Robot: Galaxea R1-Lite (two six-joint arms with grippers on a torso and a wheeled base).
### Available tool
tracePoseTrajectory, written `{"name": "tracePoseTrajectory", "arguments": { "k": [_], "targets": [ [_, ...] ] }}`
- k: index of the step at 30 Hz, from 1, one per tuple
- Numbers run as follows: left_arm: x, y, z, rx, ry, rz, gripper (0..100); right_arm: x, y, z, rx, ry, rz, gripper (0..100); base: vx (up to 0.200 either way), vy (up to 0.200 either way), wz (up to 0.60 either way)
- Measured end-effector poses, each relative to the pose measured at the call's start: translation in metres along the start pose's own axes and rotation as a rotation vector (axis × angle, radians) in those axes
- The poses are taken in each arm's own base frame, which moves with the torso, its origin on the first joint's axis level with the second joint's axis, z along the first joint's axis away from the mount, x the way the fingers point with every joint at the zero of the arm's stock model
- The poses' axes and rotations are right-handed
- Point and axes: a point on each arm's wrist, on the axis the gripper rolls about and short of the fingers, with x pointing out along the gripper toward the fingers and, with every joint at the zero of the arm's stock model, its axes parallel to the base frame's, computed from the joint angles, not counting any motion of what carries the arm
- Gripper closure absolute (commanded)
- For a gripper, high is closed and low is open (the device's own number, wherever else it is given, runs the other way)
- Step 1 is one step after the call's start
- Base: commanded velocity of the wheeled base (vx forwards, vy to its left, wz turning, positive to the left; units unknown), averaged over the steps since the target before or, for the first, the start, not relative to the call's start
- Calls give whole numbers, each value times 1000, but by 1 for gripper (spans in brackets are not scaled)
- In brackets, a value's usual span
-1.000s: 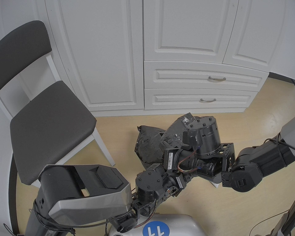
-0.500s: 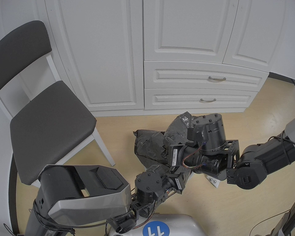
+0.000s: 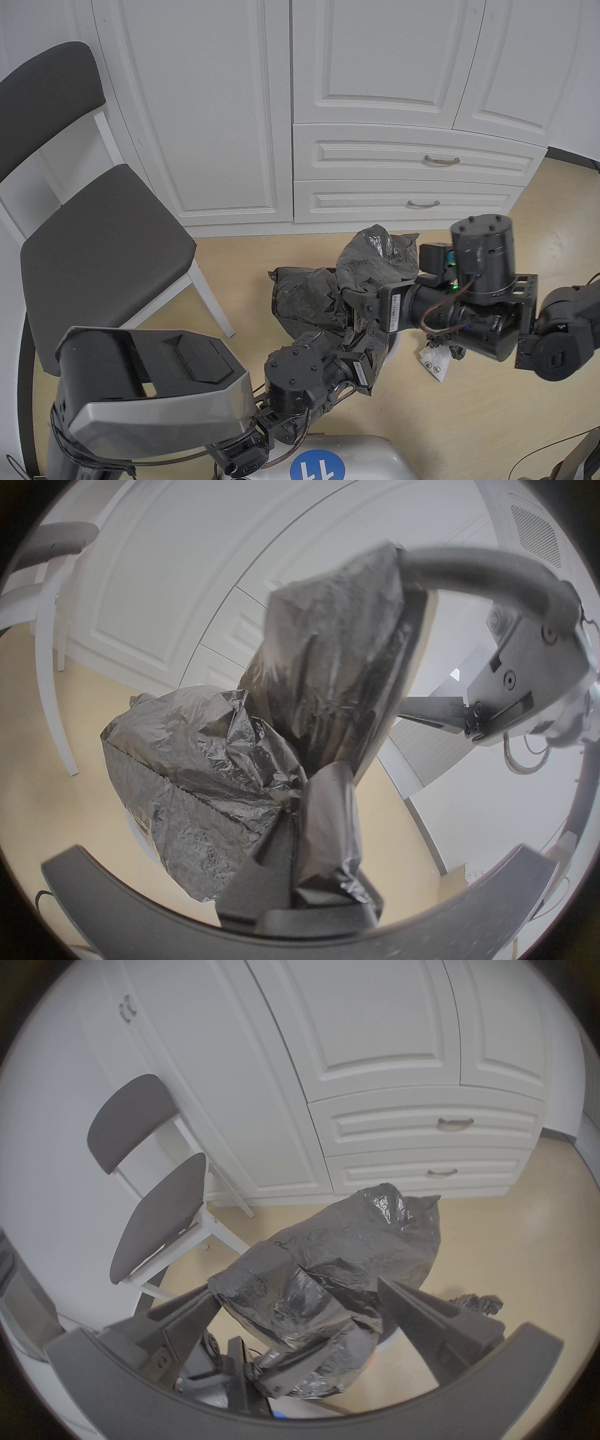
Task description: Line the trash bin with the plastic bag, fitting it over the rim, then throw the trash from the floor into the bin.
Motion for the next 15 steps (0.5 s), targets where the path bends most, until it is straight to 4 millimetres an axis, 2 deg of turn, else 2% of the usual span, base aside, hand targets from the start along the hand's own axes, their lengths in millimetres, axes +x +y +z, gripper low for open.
{"name": "tracePoseTrajectory", "arguments": {
  "k": [6,15],
  "targets": [
    [-16,-16,23,-3,-23,-45,100,-28,-21,14,-79,-61,-39,0,0,0,0],
    [-65,-57,61,-61,-12,-242,100,-44,-90,26,-183,-90,-212,0,0,0,0]
  ]
}}
